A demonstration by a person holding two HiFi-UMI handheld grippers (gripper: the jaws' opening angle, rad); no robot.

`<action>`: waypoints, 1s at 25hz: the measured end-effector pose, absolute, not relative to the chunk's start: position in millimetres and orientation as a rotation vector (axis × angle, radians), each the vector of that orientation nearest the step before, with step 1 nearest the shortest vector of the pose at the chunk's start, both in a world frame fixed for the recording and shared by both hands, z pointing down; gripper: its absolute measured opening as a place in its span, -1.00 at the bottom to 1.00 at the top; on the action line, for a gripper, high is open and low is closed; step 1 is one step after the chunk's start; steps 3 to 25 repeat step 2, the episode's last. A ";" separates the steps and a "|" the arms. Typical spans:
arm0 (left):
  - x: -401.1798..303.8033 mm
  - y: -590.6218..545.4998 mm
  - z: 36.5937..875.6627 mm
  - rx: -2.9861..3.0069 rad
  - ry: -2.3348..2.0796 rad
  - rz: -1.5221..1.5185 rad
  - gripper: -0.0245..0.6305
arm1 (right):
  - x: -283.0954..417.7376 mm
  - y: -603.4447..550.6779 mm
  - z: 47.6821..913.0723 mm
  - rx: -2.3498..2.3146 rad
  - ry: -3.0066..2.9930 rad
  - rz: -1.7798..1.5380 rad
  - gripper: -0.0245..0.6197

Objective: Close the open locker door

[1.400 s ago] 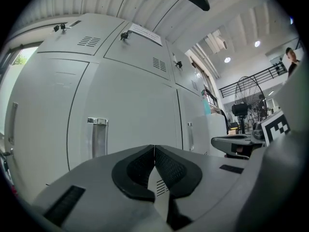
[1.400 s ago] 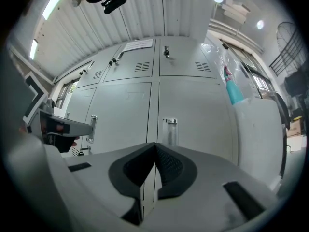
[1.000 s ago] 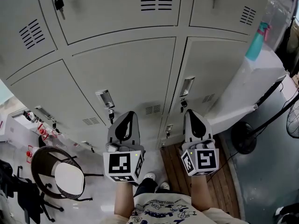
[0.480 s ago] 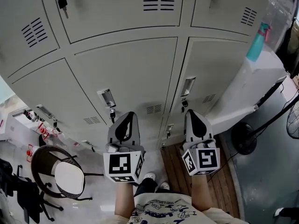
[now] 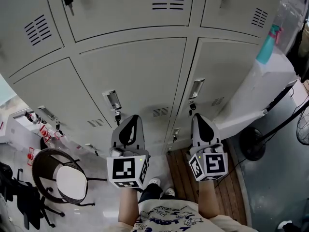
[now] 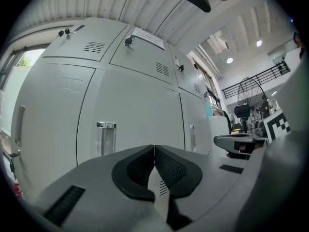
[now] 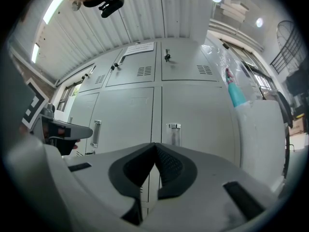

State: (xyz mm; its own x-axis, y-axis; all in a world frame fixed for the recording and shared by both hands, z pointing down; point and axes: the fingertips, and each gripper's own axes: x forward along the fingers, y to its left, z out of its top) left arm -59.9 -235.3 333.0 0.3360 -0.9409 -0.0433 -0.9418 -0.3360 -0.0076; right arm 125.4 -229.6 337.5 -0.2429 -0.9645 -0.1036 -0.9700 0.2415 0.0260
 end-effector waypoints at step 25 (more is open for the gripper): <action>-60.9 -235.1 333.0 -2.542 1.792 0.047 -0.92 | 125.1 -229.7 339.3 -1.894 2.424 0.126 -0.94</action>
